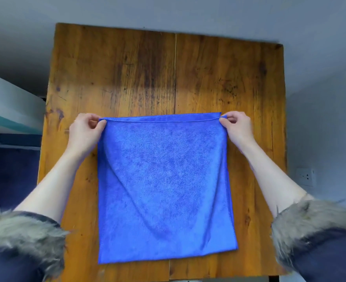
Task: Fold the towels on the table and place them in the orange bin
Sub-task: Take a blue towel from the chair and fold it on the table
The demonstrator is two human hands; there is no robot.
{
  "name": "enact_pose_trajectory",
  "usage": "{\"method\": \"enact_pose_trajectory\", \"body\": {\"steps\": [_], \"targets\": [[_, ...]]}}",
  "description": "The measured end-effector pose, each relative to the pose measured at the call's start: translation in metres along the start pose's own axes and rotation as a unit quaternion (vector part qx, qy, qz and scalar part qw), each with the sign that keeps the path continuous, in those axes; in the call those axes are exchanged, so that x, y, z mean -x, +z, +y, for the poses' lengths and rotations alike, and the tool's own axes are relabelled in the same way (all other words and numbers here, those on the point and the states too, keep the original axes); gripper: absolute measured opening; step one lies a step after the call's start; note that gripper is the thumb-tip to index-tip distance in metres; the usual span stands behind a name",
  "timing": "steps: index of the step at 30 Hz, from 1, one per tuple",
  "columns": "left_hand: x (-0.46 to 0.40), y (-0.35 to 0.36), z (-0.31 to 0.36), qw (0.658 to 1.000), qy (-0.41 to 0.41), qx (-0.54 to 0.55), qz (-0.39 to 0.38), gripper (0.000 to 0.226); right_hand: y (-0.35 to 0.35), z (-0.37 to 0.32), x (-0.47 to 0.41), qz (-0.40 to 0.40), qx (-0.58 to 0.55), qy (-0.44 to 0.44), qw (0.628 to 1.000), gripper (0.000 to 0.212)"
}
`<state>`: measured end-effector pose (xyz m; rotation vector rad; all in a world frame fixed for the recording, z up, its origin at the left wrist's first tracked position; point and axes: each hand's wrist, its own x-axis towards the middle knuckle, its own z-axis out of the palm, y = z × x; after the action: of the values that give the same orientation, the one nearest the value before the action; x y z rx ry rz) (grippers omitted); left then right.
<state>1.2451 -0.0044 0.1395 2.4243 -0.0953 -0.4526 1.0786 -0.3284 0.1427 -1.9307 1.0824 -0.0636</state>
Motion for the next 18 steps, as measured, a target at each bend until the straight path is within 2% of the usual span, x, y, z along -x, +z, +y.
{"method": "enact_pose_trajectory", "body": {"steps": [2, 4, 7, 11, 15, 18], "targets": [[-0.007, 0.002, -0.005, 0.994, 0.074, -0.077, 0.001, 0.014, 0.003, -0.001, -0.005, -0.025, 0.114, -0.064, 0.991, 0.006], [-0.010, 0.002, -0.008, 0.988, 0.112, -0.102, -0.002, 0.012, 0.005, -0.004, -0.009, -0.066, 0.169, -0.103, 0.978, 0.007], [-0.009, 0.004, -0.010, 0.981, 0.145, -0.126, -0.012, 0.008, 0.007, -0.011, -0.012, -0.106, 0.179, -0.125, 0.970, 0.005], [0.001, 0.011, -0.013, 0.973, 0.189, -0.133, -0.011, 0.009, 0.007, -0.017, -0.015, -0.132, 0.183, -0.097, 0.969, 0.002], [0.001, 0.012, -0.011, 0.979, 0.166, -0.119, -0.001, 0.010, 0.005, -0.022, -0.013, -0.161, 0.148, -0.051, 0.974, 0.008], [-0.002, 0.010, -0.002, 0.992, 0.100, -0.071, -0.023, 0.006, -0.001, -0.025, -0.007, -0.164, 0.121, -0.033, 0.978, 0.009]]}}
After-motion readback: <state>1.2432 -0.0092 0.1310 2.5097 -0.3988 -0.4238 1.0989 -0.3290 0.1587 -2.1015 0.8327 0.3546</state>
